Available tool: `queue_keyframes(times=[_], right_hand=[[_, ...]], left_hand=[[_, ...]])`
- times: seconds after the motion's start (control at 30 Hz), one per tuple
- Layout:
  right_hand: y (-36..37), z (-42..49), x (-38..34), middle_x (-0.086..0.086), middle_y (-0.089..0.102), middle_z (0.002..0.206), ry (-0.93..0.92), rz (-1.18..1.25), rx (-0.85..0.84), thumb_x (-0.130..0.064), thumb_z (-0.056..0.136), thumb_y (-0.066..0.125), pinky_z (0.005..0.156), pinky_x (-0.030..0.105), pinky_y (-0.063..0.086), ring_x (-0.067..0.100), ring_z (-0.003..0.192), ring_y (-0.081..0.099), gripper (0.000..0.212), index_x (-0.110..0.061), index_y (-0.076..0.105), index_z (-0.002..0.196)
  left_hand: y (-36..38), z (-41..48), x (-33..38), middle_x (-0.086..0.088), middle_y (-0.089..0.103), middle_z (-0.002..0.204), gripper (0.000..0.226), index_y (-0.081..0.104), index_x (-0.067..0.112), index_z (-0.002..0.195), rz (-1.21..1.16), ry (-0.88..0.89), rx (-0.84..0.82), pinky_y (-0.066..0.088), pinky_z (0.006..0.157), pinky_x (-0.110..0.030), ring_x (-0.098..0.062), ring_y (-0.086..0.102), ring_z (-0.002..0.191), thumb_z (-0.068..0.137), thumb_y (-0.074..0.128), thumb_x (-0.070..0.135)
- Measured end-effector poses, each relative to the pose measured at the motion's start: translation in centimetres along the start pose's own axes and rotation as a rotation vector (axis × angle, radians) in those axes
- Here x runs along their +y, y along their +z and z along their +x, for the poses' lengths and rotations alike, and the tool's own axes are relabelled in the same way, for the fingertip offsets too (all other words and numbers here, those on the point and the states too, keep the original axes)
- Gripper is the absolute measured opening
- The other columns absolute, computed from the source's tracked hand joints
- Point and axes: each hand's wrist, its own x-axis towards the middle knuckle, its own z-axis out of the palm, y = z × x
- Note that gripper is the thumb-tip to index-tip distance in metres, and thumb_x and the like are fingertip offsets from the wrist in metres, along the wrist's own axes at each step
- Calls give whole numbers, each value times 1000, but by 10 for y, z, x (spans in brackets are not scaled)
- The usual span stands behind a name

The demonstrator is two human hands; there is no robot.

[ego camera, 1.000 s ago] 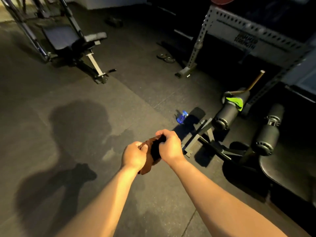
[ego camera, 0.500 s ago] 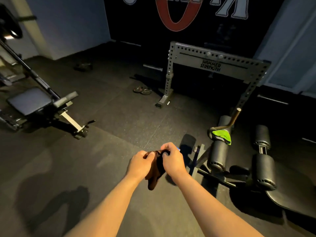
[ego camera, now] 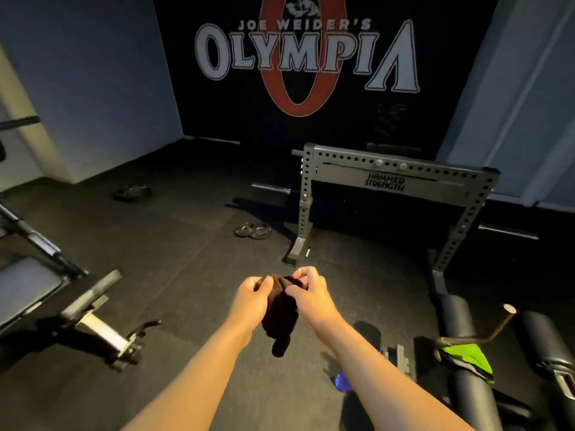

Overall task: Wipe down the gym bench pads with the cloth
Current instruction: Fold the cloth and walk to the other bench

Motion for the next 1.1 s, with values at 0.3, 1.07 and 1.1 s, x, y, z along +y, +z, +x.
queue_keyframes(times=[0.3,1.07,1.1], right_hand=[[-13,198,-68,-4,39,119,-7,38,111,-41,85,68,90,31,51,15,106,56,38,-38,40,110],[-408,653,-75,-8,60,104,-71,173,765,-16,95,61,69,15,43,4,93,60,27,-31,49,114],[-430,665,-69,-8,60,104,-51,163,797,-19,95,61,69,16,43,5,93,59,26,-32,49,114]], left_hand=[[23,219,95,3,59,121,22,54,28,127,-212,15,-184,46,84,-29,-10,57,107,106,48,28],[451,641,375,11,42,133,32,51,38,133,59,457,-560,40,88,-24,-7,45,117,103,54,28],[478,651,384,10,40,133,31,52,37,134,76,454,-570,41,90,-26,-7,45,116,103,54,30]])
